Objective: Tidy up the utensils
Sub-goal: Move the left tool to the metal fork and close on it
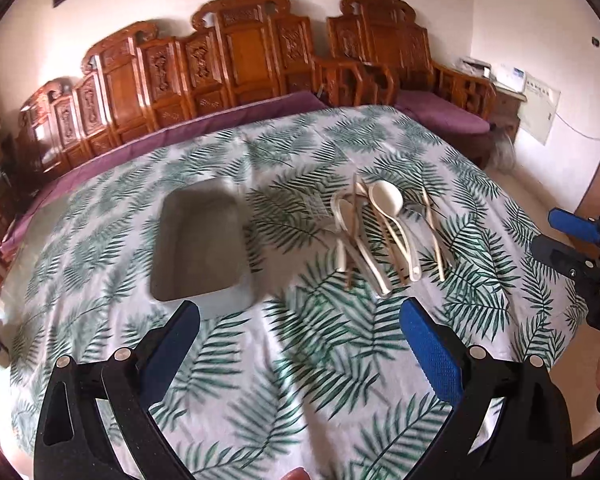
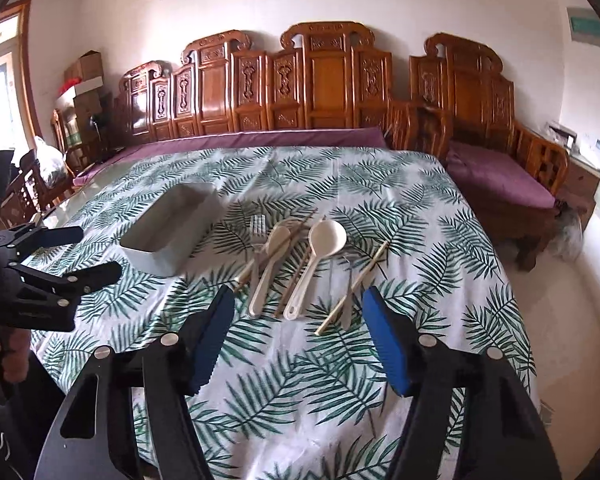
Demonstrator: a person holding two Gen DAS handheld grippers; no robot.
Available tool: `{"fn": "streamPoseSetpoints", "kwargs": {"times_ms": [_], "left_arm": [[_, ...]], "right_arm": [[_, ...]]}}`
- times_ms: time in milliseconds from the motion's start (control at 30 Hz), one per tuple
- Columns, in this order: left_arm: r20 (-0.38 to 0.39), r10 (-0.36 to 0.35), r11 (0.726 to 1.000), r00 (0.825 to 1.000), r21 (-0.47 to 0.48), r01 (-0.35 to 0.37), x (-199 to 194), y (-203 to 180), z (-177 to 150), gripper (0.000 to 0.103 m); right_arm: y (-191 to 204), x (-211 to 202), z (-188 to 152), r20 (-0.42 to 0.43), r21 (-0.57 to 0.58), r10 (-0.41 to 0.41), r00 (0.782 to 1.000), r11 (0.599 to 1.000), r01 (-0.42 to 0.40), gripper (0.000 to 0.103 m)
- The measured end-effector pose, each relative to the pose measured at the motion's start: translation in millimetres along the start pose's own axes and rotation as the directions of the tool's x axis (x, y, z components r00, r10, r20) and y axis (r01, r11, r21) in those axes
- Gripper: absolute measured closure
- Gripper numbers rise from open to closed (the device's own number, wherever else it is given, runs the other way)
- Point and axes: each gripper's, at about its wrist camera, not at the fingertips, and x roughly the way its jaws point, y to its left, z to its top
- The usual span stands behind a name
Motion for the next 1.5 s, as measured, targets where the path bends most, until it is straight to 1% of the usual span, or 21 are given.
{"fn": "streamPoseSetpoints", "kwargs": {"times_ms": [100, 233, 300, 367, 400, 433, 467, 500, 533, 600, 667, 767, 867, 1000, 1067, 1167, 1267, 1400, 1500], "left_arm": [[-0.022, -0.021, 1.000, 1.000, 0.008, 0.022, 18, -12, 9, 0.006], [-0.046, -0.045, 0.999, 0.998, 0.015, 0.046, 42, -25, 22, 0.006], [-0.055, -0.064, 0.998, 0.996, 0.011, 0.064, 54, -29, 29, 0.009], [-0.074, -0.083, 0.996, 0.994, 0.006, 0.084, 69, -34, 36, 0.020], [-0.083, -0.088, 0.996, 0.993, 0.001, 0.088, 76, -35, 39, 0.026], [-0.097, -0.095, 0.995, 0.991, -0.008, 0.095, 84, -35, 42, 0.029], [-0.108, -0.101, 0.995, 0.989, -0.014, 0.100, 91, -35, 44, 0.036], [-0.127, -0.108, 0.994, 0.986, -0.028, 0.105, 102, -34, 47, 0.040], [-0.138, -0.114, 0.993, 0.984, -0.039, 0.110, 109, -34, 49, 0.042], [-0.164, -0.129, 0.990, 0.978, -0.072, 0.118, 127, -31, 53, 0.050], [-0.182, -0.131, 0.990, 0.975, -0.084, 0.117, 140, -30, 54, 0.054], [-0.202, -0.128, 0.990, 0.971, -0.081, 0.114, 157, -31, 57, 0.055], [-0.228, -0.121, 0.991, 0.966, -0.076, 0.106, 172, -31, 59, 0.059], [-0.250, -0.106, 0.993, 0.962, -0.079, 0.089, 187, -30, 60, 0.067], [-0.258, -0.110, 0.992, 0.960, -0.086, 0.090, 192, -29, 59, 0.069], [-0.280, -0.109, 0.992, 0.954, -0.087, 0.088, 200, -28, 57, 0.077], [-0.270, -0.102, 0.993, 0.958, -0.080, 0.083, 199, -28, 55, 0.078], [-0.268, -0.110, 0.992, 0.957, -0.086, 0.090, 196, -25, 53, 0.084], [-0.264, -0.117, 0.991, 0.957, -0.090, 0.096, 193, -23, 52, 0.085]], "right_arm": [[-11, 9, -2, -0.021, 0.037, 0.011, 1.000, 0.999, -0.011, 0.034], [-18, 22, -6, -0.048, 0.044, 0.013, 0.999, 0.999, -0.011, 0.034], [-21, 28, -8, -0.067, 0.057, 0.021, 0.998, 0.998, -0.017, 0.034], [-21, 34, -9, -0.083, 0.057, 0.027, 0.996, 0.998, -0.022, 0.034], [-21, 37, -9, -0.088, 0.050, 0.023, 0.996, 0.999, -0.019, 0.036], [-21, 39, -8, -0.092, 0.044, 0.018, 0.996, 0.999, -0.014, 0.038], [-21, 42, -6, -0.099, 0.035, 0.013, 0.995, 0.999, -0.010, 0.041], [-21, 45, -4, -0.104, 0.028, 0.010, 0.994, 1.000, -0.007, 0.044], [-23, 48, -2, -0.108, 0.020, 0.003, 0.994, 1.000, -0.001, 0.045], [-25, 52, 2, -0.108, 0.012, -0.014, 0.994, 1.000, 0.015, 0.046], [-29, 56, 5, -0.106, 0.013, -0.017, 0.994, 1.000, 0.019, 0.046], [-32, 69, 9, -0.120, 0.009, -0.026, 0.992, 1.000, 0.028, 0.046], [-30, 84, 15, -0.134, -0.010, -0.027, 0.991, 1.000, 0.026, 0.046], [-29, 99, 22, -0.133, -0.045, -0.047, 0.990, 0.998, 0.041, 0.046], [-31, 103, 24, -0.134, -0.037, -0.045, 0.990, 0.998, 0.040, 0.046], [-35, 107, 24, -0.138, -0.020, -0.038, 0.990, 0.999, 0.036, 0.046], [-36, 111, 21, -0.145, -0.018, -0.040, 0.989, 0.999, 0.038, 0.046], [-34, 117, 16, -0.154, -0.027, -0.052, 0.987, 0.998, 0.048, 0.046], [-33, 120, 13, -0.160, -0.025, -0.050, 0.986, 0.999, 0.047, 0.046]]}}
